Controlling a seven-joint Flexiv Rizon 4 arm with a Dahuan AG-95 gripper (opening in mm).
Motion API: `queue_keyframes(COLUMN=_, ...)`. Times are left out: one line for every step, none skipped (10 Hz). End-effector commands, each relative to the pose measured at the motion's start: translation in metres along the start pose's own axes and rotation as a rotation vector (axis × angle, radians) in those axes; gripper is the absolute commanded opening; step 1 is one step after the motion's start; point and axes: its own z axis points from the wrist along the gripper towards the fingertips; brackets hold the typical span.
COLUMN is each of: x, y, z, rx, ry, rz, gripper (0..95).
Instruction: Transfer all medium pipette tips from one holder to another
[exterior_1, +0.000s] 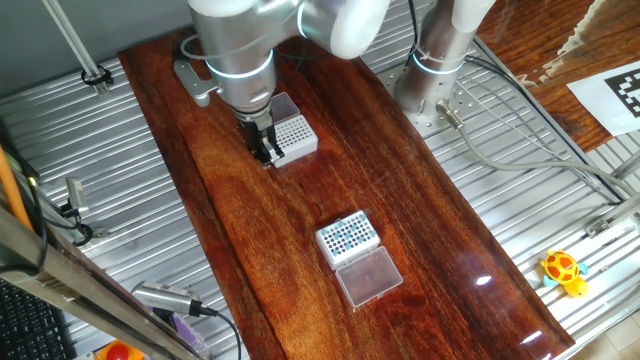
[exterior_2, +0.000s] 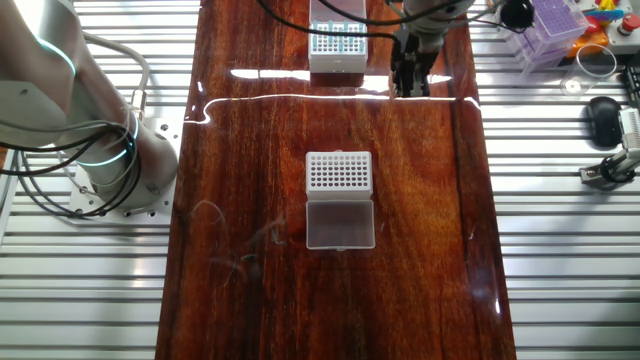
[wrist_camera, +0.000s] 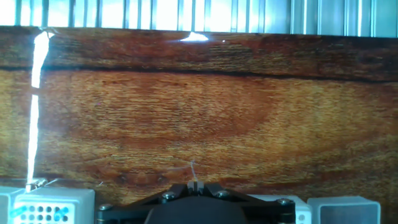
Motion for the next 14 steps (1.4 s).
queue_keyframes(x=0.000, y=0.000, z=0.000, rx=0.008, ry=0.034, rz=-0.037, gripper=0.0)
queue_keyframes(x=0.004, y=0.018, z=0.006, rx=0.004, ry=0.025, rz=-0.003, gripper=0.0)
queue_keyframes(x=0.010, y=0.040, z=0.013, rx=0.006, ry=0.022, rz=0.041, gripper=0.0)
queue_keyframes(x=0.011, y=0.054, z=0.016, rx=0.007, ry=0.022, rz=0.064, gripper=0.0)
queue_keyframes(x=0.012, y=0.068, z=0.017, rx=0.009, ry=0.027, rz=0.073, gripper=0.0)
queue_keyframes(x=0.013, y=0.070, z=0.017, rx=0.013, ry=0.018, rz=0.050, gripper=0.0)
queue_keyframes(x=0.017, y=0.071, z=0.015, rx=0.010, ry=0.008, rz=-0.011, gripper=0.0)
queue_keyframes(x=0.018, y=0.071, z=0.014, rx=0.014, ry=0.004, rz=-0.015, gripper=0.0)
queue_keyframes(x=0.018, y=0.071, z=0.014, rx=0.015, ry=-0.003, rz=-0.032, gripper=0.0)
queue_keyframes(x=0.018, y=0.071, z=0.014, rx=0.016, ry=-0.001, rz=-0.049, gripper=0.0)
queue_keyframes(x=0.018, y=0.071, z=0.014, rx=0.012, ry=0.005, rz=-0.060, gripper=0.0)
queue_keyframes(x=0.018, y=0.071, z=0.014, rx=0.005, ry=0.015, rz=-0.066, gripper=0.0)
queue_keyframes(x=0.018, y=0.071, z=0.014, rx=0.001, ry=0.022, rz=-0.065, gripper=0.0)
queue_keyframes(x=0.018, y=0.076, z=0.012, rx=-0.005, ry=0.020, rz=-0.059, gripper=19.0)
